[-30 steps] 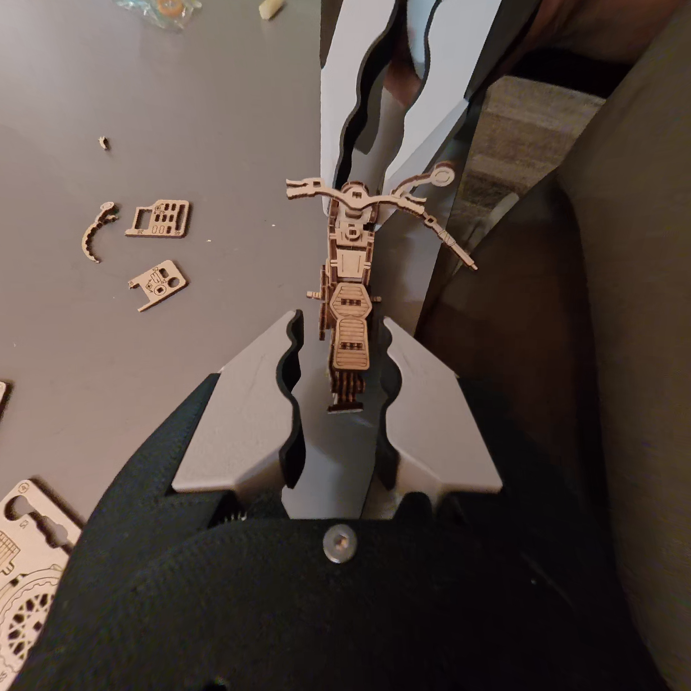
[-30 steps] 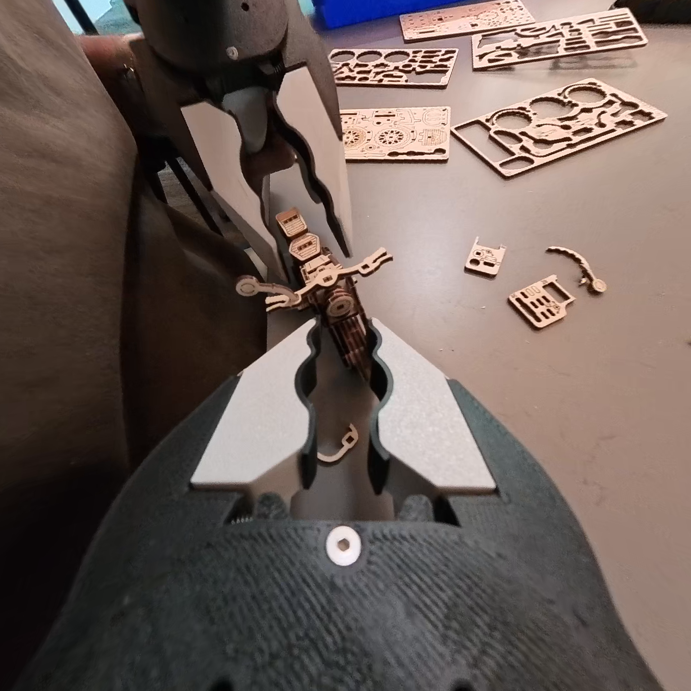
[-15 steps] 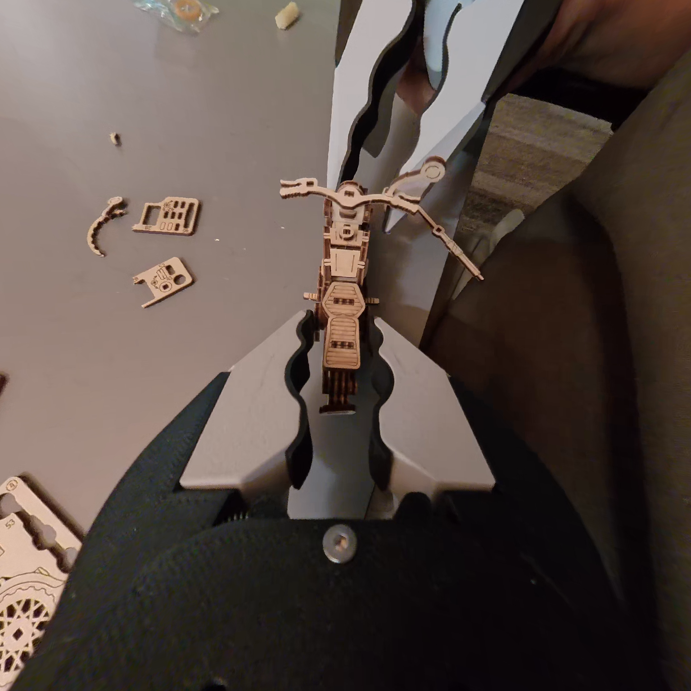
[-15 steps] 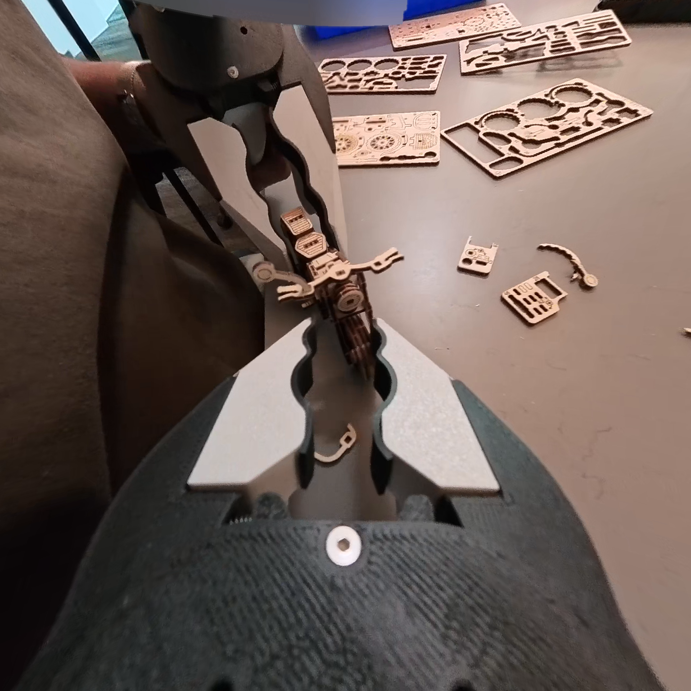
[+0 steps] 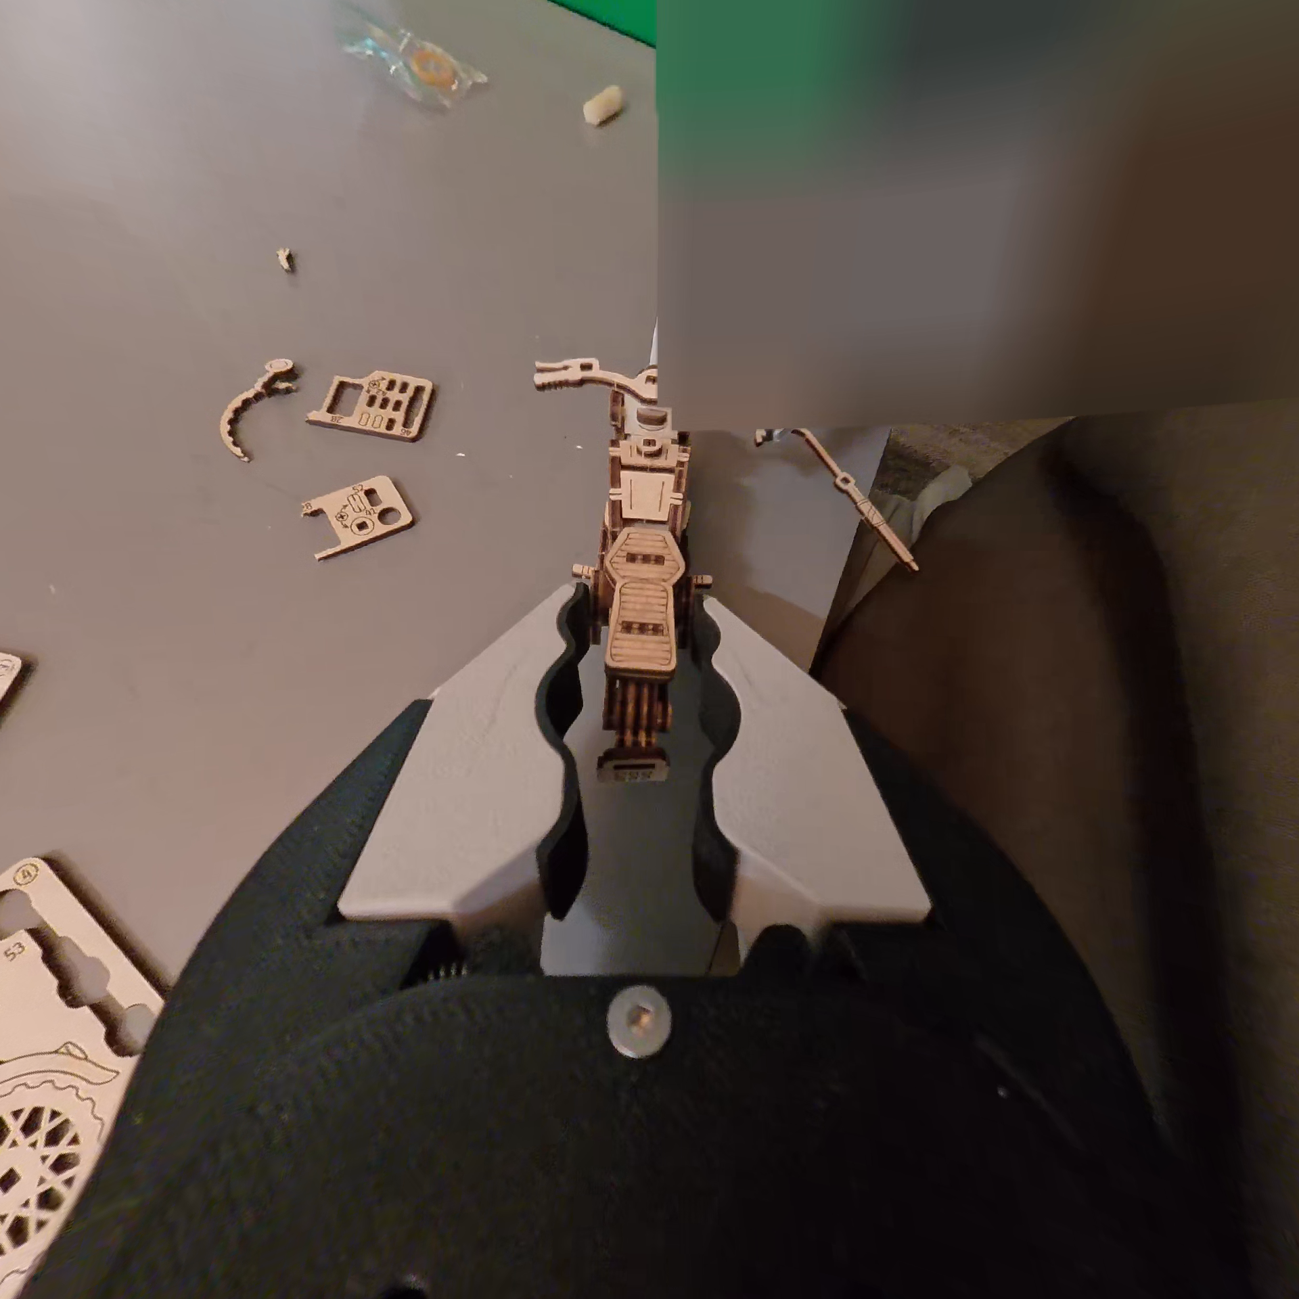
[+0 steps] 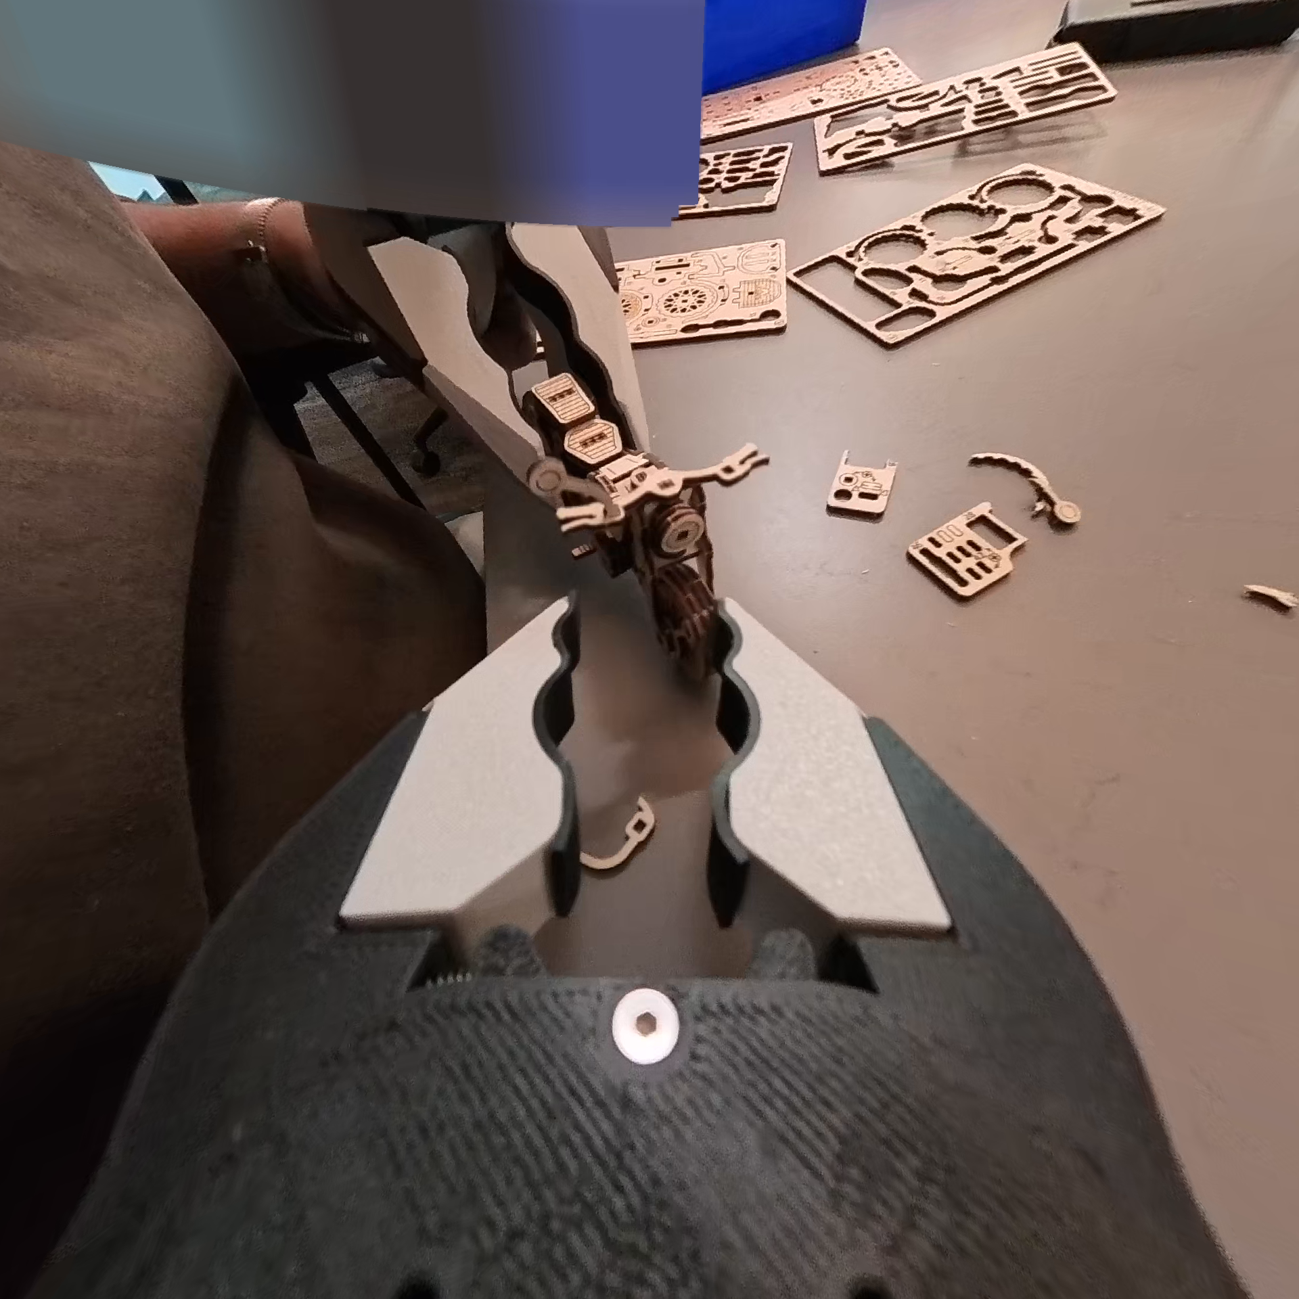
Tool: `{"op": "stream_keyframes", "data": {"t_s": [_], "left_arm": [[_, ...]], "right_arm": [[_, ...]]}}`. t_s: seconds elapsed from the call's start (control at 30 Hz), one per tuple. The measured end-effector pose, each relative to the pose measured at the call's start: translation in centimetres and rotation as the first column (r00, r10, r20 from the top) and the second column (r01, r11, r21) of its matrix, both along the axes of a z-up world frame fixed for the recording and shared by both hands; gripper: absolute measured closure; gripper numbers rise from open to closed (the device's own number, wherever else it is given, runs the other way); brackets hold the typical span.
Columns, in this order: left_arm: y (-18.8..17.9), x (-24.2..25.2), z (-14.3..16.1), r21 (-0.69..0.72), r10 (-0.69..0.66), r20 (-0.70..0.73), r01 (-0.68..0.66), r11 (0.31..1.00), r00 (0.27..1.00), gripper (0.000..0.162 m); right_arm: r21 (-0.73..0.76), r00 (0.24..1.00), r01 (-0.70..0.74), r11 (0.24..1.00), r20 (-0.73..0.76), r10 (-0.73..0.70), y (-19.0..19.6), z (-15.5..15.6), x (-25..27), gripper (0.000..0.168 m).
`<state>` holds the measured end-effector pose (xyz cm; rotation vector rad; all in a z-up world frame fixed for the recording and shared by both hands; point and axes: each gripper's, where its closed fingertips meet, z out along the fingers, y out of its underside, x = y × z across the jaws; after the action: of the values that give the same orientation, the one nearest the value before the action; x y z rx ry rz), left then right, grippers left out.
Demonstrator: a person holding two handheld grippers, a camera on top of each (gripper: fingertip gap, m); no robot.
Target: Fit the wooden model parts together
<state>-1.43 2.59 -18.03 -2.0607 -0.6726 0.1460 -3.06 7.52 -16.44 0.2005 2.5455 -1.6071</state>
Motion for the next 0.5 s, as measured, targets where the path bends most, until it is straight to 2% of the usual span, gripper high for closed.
{"op": "stream_keyframes", "data": {"t_s": [0.5], "left_arm": [[0.03,0.47,-0.96,-0.025,-0.034,0.016,0.034,0.999,0.999,0.134]], "right_arm": [[-0.033,0.997,0.053,0.998,0.049,-0.052,0.29,0.49,-0.93,0.127]]}}
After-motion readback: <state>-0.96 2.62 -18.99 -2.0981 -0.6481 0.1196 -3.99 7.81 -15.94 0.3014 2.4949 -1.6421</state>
